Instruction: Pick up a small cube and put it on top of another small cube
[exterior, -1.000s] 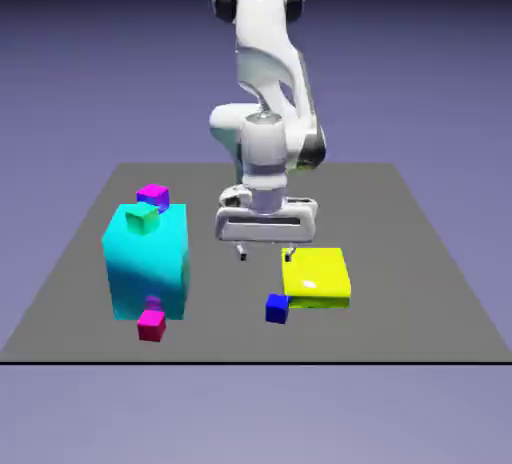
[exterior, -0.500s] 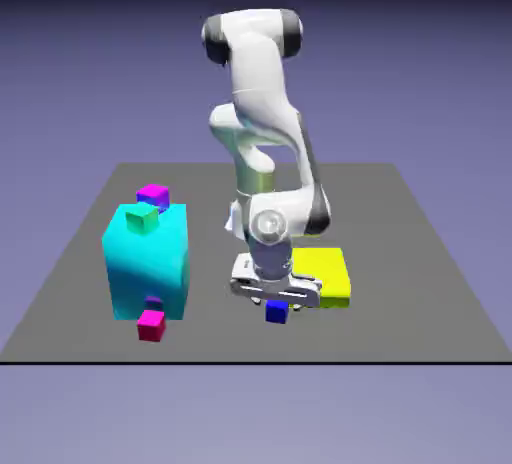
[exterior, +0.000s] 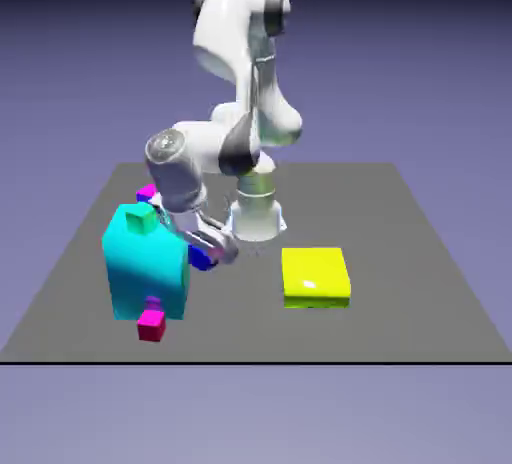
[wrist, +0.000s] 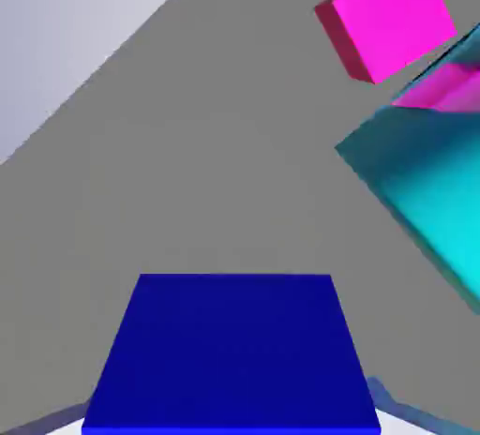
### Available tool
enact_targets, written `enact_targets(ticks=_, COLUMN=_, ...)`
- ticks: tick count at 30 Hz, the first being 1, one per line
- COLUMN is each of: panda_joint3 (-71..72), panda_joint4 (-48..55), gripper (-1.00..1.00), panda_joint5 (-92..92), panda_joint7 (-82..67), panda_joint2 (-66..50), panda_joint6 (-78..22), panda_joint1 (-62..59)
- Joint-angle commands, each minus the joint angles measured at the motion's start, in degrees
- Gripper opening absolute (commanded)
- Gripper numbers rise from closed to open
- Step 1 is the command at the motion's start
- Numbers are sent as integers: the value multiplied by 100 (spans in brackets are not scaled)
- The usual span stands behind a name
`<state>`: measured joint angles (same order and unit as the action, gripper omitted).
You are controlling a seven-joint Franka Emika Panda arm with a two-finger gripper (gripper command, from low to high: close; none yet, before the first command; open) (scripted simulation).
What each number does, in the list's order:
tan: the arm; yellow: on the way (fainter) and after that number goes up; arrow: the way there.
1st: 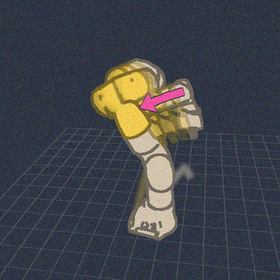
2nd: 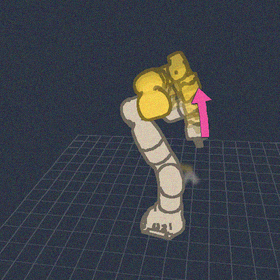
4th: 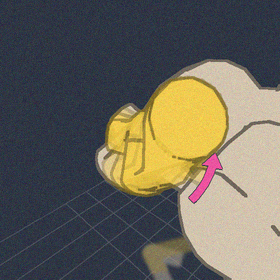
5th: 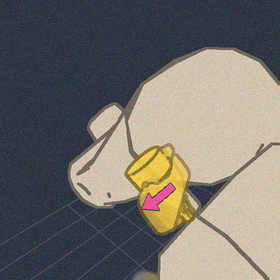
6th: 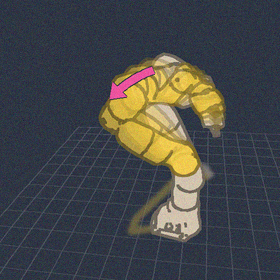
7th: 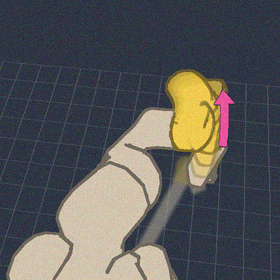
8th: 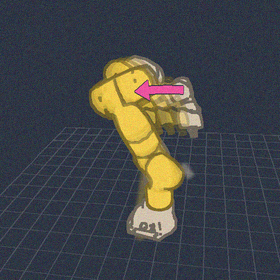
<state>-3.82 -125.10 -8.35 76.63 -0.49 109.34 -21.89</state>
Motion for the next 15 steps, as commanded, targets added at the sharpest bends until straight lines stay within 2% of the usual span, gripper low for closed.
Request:
enact_targets(ticks=1, panda_joint3=-197, panda_joint4=107, gripper=-100, panda_joint5=-82, panda_joint7=254, panda_joint2=182, panda_joint6=-247, panda_joint1=-39)
enact_targets(ticks=4, panda_joint3=-790, panda_joint4=427, gripper=-100, panda_joint5=-370, panda_joint7=1002, panda_joint2=727, panda_joint6=-979, panda_joint1=-487)
enact_targets(ticks=7, panda_joint3=-944, panda_joint4=372, gripper=-100, panda_joint5=-579, panda_joint7=1281, panda_joint2=833, panda_joint6=-1026, panda_joint1=-568)
enact_targets(ticks=12, panda_joint3=-853, panda_joint4=-486, gripper=-100, panda_joint5=-730, panda_joint7=1145, panda_joint2=692, panda_joint6=-29, panda_joint1=-486)
enact_targets(ticks=13, panda_joint3=-853, panda_joint4=-486, gripper=100, panda_joint5=-730, panda_joint7=1145, panda_joint2=692, panda_joint6=-29, panda_joint1=-486)
enact_targets(ticks=15, panda_joint3=-875, panda_joint4=-279, gripper=100, panda_joint5=-694, panda_joint7=1178, panda_joint2=726, panda_joint6=-270, panda_joint1=-506)
